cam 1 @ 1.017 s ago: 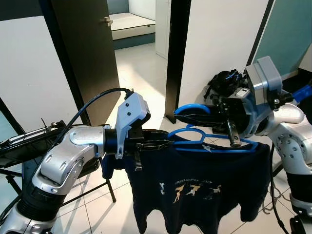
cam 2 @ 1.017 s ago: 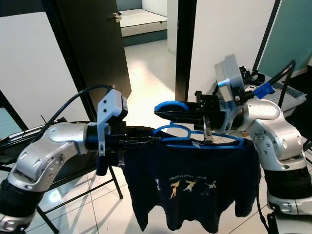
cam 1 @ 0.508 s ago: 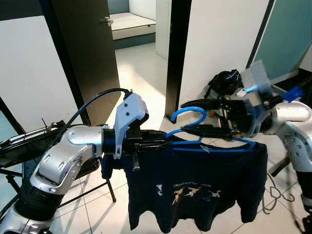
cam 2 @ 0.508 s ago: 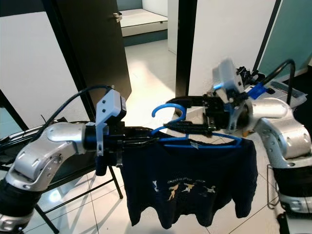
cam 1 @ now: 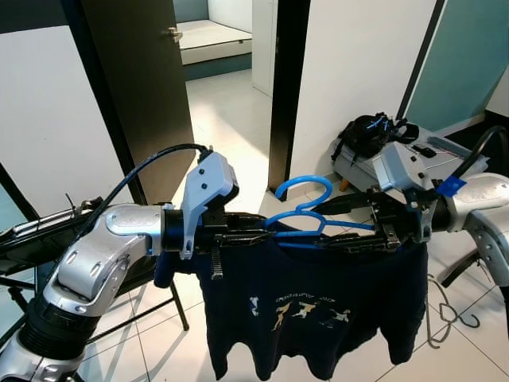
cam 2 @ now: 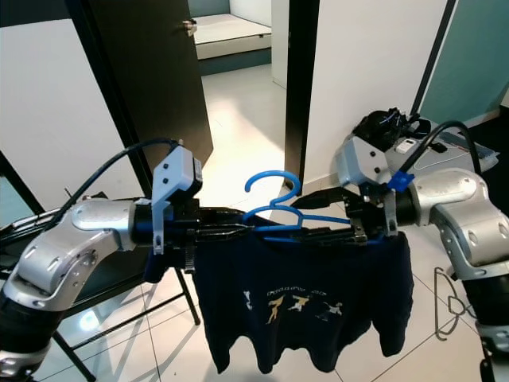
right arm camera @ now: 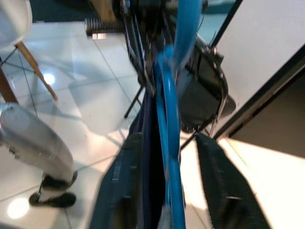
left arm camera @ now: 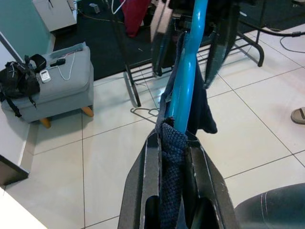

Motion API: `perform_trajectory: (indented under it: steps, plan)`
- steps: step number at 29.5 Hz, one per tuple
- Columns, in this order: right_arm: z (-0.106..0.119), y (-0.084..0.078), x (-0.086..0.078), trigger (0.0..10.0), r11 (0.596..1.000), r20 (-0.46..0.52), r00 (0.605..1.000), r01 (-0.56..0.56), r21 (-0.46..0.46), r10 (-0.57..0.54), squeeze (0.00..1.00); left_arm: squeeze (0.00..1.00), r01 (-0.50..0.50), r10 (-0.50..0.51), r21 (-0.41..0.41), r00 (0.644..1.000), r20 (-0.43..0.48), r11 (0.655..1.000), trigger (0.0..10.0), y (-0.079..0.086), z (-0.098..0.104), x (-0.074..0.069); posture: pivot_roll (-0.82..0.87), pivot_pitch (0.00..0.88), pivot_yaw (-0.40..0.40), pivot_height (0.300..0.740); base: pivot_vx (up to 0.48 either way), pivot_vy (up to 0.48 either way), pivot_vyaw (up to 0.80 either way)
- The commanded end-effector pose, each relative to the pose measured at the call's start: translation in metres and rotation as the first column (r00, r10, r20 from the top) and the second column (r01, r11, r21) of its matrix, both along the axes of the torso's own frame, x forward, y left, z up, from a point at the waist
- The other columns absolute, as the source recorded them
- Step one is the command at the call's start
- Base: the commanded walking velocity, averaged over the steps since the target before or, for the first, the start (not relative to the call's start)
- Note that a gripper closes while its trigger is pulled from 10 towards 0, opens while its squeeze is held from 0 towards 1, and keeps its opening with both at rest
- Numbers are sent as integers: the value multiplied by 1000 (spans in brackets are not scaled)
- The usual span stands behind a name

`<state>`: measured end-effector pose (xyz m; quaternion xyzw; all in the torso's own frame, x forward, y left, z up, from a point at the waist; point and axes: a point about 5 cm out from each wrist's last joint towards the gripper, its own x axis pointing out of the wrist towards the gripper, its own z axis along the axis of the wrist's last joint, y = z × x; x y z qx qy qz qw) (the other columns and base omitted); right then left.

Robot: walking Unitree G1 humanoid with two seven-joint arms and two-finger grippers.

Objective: Hang hanger

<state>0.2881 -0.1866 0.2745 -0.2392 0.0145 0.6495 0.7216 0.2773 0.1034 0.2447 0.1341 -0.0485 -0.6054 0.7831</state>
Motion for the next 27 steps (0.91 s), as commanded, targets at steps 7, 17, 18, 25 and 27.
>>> perform_trajectory:
  steps: [7, 17, 18, 25, 27]
  plan:
    - [1, 8, 4, 0, 999, 22, 1000, -12, 33, 12, 0, 0, 46, -46, -26, 999, 17, 999, 0, -3, 6, -6, 15, 0, 33, 740, 0, 0, 0]
    - [-1, 7, 5, 0, 1000, 19, 1000, -17, 23, 16, 0, 0, 67, -65, -52, 997, 34, 996, 0, -6, 9, -7, 11, 0, 31, 740, 0, 0, 0]
    - [-2, 6, 5, 0, 1000, 16, 1000, -9, 23, 9, 0, 0, 60, -57, -58, 997, 46, 996, 2157, -6, 10, -8, 10, 0, 30, 740, 0, 0, 0]
    - [-15, 3, 9, 0, 999, -4, 999, 48, 22, -48, 0, 1000, 22, -20, -108, 1000, 17, 994, 10000, 0, 7, -4, 9, 0, 33, 740, 0, 0, 0]
    - [-21, 1, 10, 0, 996, -15, 997, 82, 26, -82, 0, 1000, -43, 45, -150, 999, 5, 988, 10000, 6, 5, 2, 7, 0, 35, 740, 0, 0, 0]
